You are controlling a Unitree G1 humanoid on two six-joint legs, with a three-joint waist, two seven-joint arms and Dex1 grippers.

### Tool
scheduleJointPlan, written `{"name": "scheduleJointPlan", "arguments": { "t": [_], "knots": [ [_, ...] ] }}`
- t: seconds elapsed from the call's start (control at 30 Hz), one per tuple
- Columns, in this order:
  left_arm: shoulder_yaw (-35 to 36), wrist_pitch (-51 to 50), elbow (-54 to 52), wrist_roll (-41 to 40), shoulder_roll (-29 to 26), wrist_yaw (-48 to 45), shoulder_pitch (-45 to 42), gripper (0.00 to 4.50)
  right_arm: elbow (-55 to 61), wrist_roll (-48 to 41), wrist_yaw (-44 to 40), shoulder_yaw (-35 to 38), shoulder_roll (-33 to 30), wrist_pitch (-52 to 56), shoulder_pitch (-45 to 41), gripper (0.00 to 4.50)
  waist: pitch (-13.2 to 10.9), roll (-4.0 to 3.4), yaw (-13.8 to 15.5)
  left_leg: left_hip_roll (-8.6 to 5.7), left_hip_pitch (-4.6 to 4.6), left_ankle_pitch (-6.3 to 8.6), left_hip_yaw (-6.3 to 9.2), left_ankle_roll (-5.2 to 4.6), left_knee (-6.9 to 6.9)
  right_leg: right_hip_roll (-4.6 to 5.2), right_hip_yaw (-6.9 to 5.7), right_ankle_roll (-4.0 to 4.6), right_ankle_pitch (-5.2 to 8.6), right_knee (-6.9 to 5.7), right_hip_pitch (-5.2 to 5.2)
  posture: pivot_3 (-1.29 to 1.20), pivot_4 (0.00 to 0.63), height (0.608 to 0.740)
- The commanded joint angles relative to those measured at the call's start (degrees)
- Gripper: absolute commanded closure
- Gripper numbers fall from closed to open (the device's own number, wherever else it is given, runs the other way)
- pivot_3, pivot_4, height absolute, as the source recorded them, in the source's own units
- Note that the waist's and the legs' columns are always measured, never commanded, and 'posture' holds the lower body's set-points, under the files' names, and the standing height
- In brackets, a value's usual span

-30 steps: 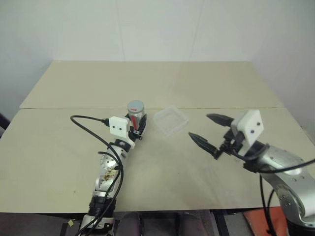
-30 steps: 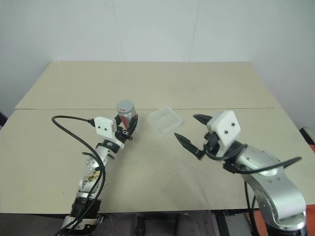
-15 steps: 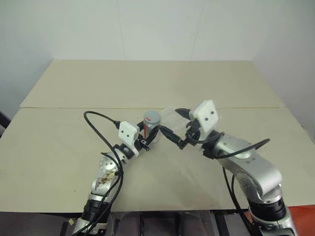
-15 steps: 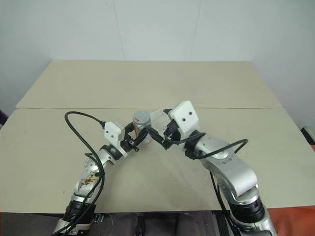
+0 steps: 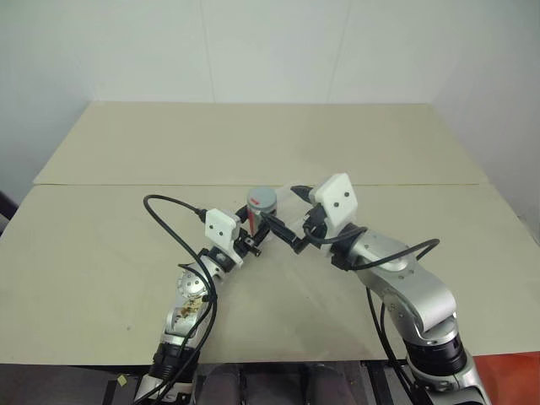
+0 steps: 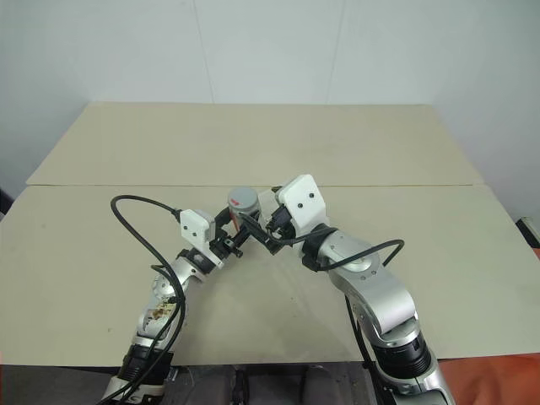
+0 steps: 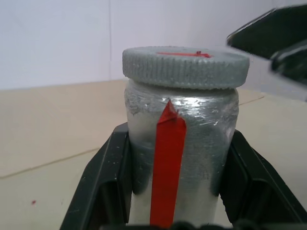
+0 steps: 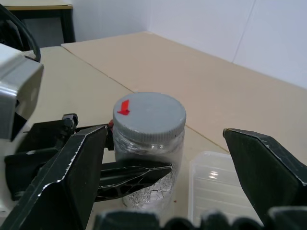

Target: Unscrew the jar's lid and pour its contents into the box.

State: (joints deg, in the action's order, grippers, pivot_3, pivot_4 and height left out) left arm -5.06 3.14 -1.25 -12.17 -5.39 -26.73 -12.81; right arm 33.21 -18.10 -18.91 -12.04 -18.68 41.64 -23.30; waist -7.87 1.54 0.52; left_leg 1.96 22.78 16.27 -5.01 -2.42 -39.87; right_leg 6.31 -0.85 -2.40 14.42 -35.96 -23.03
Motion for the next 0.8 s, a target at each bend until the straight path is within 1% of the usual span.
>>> {"name": "scheduleJointPlan", "arguments": {
  "t": [0.03,0.2,0.47,0.8],
  "knots": [
    [0.0,1.5,-0.4,-0.4,0.4,-0.2,-1.4,2.57,2.5,-0.1,-1.3,0.5,0.0,-2.1,-0.3,0.0,0.0,0.0,0.0,0.0,0.07,0.0,0.0,0.0,-0.03,0.0,0.0,0.0,0.0,-0.02,-0.07,0.0,0.15,0.74],
    [-1.0,2.0,-1.4,-0.9,0.3,-2.3,-1.3,2.57,1.1,0.5,-1.5,-0.2,1.5,-2.8,-0.8,0.0,0.0,0.0,0.0,0.0,0.11,-0.01,0.0,0.0,-0.03,0.0,-0.01,-0.01,-0.01,-0.01,-0.1,0.0,0.15,0.74],
    [-1.0,1.9,-2.2,-0.4,0.6,-1.9,-0.4,2.57,-3.6,4.1,-0.4,-1.1,4.4,-6.1,-2.0,0.0,0.0,0.0,-0.1,0.0,0.1,-0.02,0.0,0.0,-0.04,-0.01,-0.01,-0.01,-0.01,-0.04,-0.11,0.0,0.15,0.74],
    [-1.6,2.0,-2.8,0.0,0.2,-2.0,-0.1,2.57,-5.5,6.2,-1.1,-1.5,6.8,-7.8,-2.5,0.0,0.0,-0.01,-0.1,0.0,0.1,-0.03,-0.01,0.0,-0.04,-0.01,-0.01,-0.02,-0.01,-0.05,-0.11,0.0,0.15,0.74]
  ]
}}
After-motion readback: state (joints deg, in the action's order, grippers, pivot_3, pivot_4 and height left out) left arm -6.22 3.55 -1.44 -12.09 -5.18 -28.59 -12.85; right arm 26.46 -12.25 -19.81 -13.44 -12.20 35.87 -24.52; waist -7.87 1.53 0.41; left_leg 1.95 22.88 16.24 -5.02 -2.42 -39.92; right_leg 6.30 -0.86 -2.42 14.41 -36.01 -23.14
